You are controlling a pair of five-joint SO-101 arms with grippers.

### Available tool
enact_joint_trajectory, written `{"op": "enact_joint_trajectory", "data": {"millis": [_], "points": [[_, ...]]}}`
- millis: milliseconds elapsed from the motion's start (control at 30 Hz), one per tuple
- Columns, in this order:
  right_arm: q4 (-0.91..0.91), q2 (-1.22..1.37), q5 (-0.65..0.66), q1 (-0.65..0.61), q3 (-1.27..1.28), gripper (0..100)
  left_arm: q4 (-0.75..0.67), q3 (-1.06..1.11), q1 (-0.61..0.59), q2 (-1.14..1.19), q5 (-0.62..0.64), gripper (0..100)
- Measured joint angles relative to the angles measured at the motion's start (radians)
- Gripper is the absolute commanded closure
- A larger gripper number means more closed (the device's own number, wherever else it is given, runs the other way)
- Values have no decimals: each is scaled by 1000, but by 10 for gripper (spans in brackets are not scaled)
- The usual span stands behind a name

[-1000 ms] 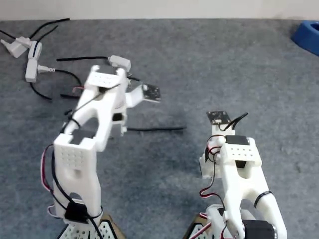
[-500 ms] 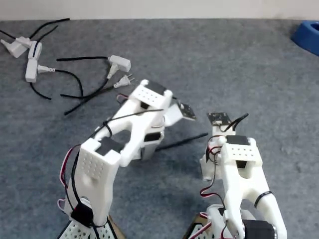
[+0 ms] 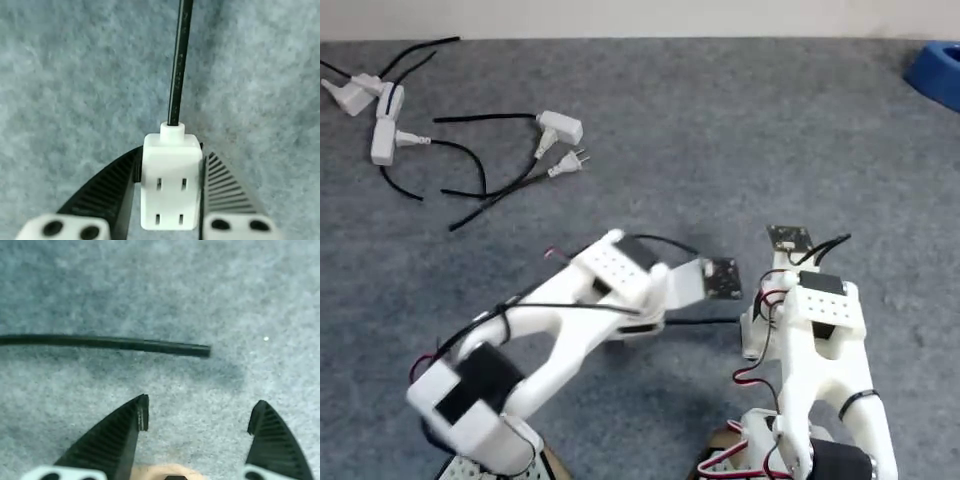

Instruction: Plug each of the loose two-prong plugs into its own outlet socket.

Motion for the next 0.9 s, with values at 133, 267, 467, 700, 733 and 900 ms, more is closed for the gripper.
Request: {"op": "enact_joint_trajectory", "data": {"millis": [133, 267, 467, 700, 733, 900], "points": [[0, 0, 0, 0, 0, 688, -23, 72, -26, -61, -6, 994], [0, 0, 0, 0, 0, 688, -29, 77, -81, -69, -37, 894], [0, 0, 0, -3, 0, 688, -29, 78, -175, -78, -41, 729], [0, 0, 0, -49, 0, 688, 9, 74, -219, -78, -112, 747], [0, 0, 0, -49, 0, 688, 12, 63, -233, -78, -114, 746], [0, 0, 0, -51, 0, 688, 46, -58, -304, -78, -143, 674]]}}
